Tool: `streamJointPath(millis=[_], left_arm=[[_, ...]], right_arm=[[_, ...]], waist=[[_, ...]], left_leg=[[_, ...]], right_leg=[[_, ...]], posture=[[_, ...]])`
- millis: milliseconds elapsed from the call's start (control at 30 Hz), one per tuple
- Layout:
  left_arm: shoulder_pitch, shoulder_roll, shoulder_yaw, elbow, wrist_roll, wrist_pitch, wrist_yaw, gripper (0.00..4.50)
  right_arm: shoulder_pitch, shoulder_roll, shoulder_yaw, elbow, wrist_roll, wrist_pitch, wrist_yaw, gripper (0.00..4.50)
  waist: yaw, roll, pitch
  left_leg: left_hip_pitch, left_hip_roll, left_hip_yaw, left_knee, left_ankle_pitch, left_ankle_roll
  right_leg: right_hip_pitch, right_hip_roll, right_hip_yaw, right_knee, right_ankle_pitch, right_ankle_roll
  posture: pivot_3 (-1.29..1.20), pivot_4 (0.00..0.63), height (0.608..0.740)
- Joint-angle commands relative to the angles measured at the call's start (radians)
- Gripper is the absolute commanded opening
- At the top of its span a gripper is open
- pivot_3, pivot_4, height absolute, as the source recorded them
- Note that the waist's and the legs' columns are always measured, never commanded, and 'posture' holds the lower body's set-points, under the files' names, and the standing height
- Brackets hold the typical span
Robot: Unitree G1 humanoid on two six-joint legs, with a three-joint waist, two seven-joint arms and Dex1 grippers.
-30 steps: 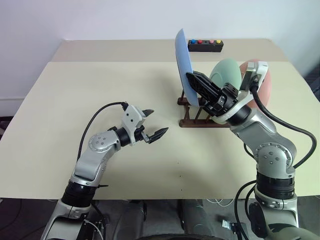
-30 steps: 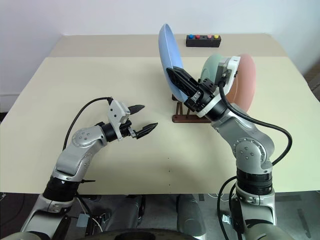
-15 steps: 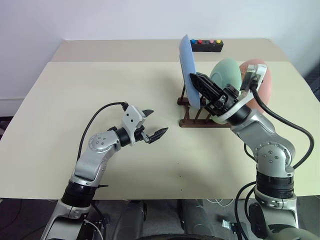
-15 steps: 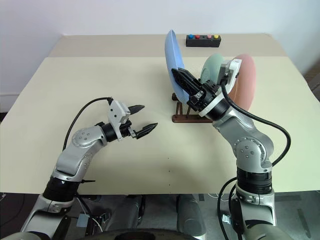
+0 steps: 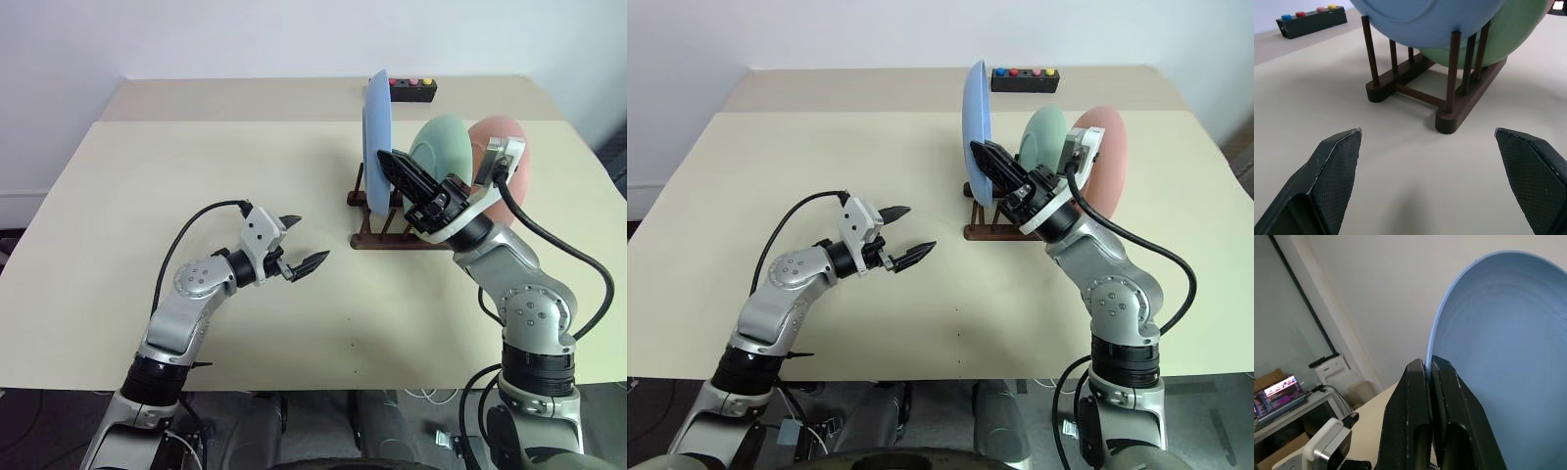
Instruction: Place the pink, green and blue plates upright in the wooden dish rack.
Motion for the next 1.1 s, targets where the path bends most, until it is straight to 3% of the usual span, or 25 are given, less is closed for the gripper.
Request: streamJointPath(millis=[33, 67, 167, 400, 833, 1100], left_arm=[[-0.005, -0.001, -0.002, -0.034, 0.002, -0.012, -0.001, 4.48], [-0.005, -0.001, -0.003, -0.034, 0.003, -0.013, 0.000, 4.48], [-0.007, -0.001, -0.003, -0.032, 0.004, -0.015, -0.001, 4.50], [-0.009, -0.001, -0.004, -0.031, 0.004, -0.015, -0.002, 4.50], [-0.007, -0.001, -0.006, -0.032, 0.002, -0.015, -0.006, 4.50], [-0.003, 0.000, 0.005, -0.045, -0.010, -0.003, -0.002, 4.50]], right_arm=[[0.012, 0.004, -0.022, -0.004, 0.010, -0.005, -0.001, 0.00], [0.015, 0.003, -0.023, -0.004, 0.010, -0.006, 0.000, 0.00], [0.020, 0.002, -0.024, -0.004, 0.008, -0.008, 0.003, 0.95], [0.028, -0.004, -0.030, -0.014, 0.000, -0.018, 0.003, 4.44], [0.017, -0.034, -0.055, -0.031, -0.050, -0.042, 0.005, 4.48], [-0.039, -0.128, -0.098, -0.082, -0.046, -0.039, 0.003, 4.48]], waist=[[0.000, 0.000, 0.000], [0.000, 0.000, 0.000], [0.000, 0.000, 0.000], [-0.001, 0.000, 0.000], [0.000, 0.000, 0.000], [0.001, 0.000, 0.000]], left_leg=[[0.000, 0.000, 0.000, 0.000, 0.000, 0.000], [0.000, 0.000, 0.000, 0.000, 0.000, 0.000], [0.000, 0.000, 0.000, 0.000, 0.000, 0.000], [0.000, 0.000, 0.000, 0.000, 0.000, 0.000], [0.000, 0.000, 0.000, 0.000, 0.000, 0.000], [0.000, 0.000, 0.000, 0.000, 0.000, 0.000]], right_leg=[[0.000, 0.000, 0.000, 0.000, 0.000, 0.000], [0.000, 0.000, 0.000, 0.000, 0.000, 0.000], [0.000, 0.000, 0.000, 0.000, 0.000, 0.000], [0.000, 0.000, 0.000, 0.000, 0.000, 0.000], [0.000, 0.000, 0.000, 0.000, 0.000, 0.000], [0.000, 0.000, 0.000, -0.001, 0.000, 0.000]], posture=[[0.00, 0.150, 0.740], [0.00, 0.150, 0.740], [0.00, 0.150, 0.740], [0.00, 0.150, 0.740], [0.00, 0.150, 0.740], [0.00, 0.150, 0.740]])
